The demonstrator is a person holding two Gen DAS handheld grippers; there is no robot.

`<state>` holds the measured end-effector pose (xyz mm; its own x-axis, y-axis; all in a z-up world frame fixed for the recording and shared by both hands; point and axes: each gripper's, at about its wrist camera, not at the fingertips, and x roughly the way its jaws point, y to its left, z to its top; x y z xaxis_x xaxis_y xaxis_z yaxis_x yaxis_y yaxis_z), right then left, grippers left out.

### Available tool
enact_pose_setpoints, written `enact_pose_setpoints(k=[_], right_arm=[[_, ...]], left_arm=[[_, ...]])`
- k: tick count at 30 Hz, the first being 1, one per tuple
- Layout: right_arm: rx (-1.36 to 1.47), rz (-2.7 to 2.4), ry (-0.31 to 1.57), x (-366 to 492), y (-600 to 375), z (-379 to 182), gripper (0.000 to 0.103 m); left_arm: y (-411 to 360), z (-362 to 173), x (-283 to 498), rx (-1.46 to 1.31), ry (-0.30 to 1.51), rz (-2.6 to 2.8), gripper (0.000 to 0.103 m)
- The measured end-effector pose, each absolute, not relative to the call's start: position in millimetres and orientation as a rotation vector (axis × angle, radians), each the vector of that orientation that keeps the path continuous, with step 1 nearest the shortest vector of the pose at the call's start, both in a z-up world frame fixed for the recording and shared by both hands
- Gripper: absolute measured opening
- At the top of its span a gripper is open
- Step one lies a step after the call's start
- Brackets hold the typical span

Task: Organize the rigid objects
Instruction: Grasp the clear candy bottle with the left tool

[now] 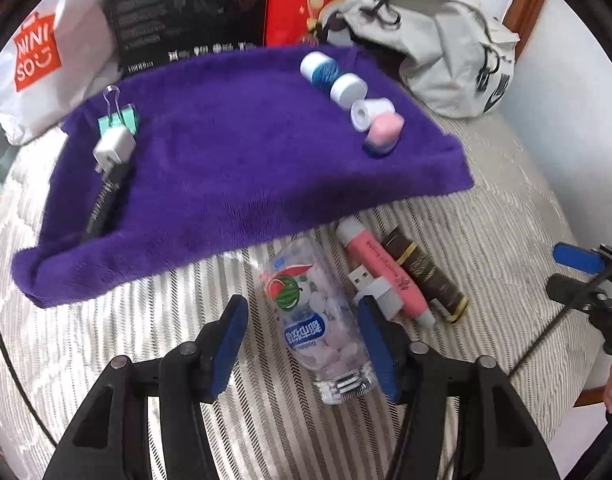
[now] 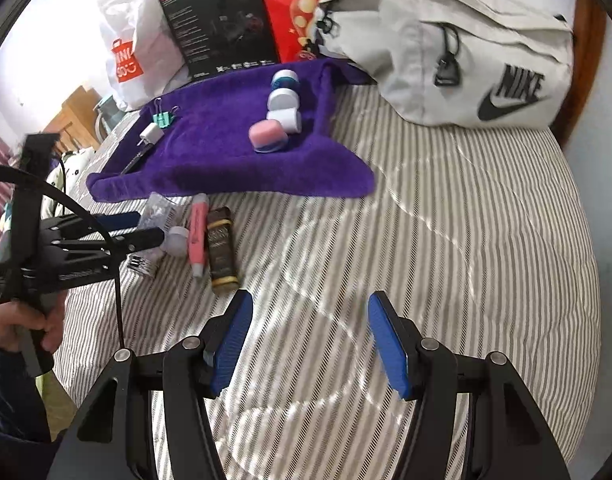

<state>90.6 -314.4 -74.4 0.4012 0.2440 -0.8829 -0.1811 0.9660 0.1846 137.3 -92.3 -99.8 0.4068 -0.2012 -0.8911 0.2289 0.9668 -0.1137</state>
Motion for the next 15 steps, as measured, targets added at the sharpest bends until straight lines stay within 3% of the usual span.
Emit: enact_pose_setpoints(k=[12, 15], right_arm=[[0.1, 0.276, 1.168, 93, -315, -99, 0.06], [0.096, 0.295, 1.157, 93, -308, -100, 0.06]], left_arm=[[-92, -108, 139, 0.176, 1.086, -0.197, 0.056], [-94, -107, 137, 0.187, 1.066, -0.196, 0.052]])
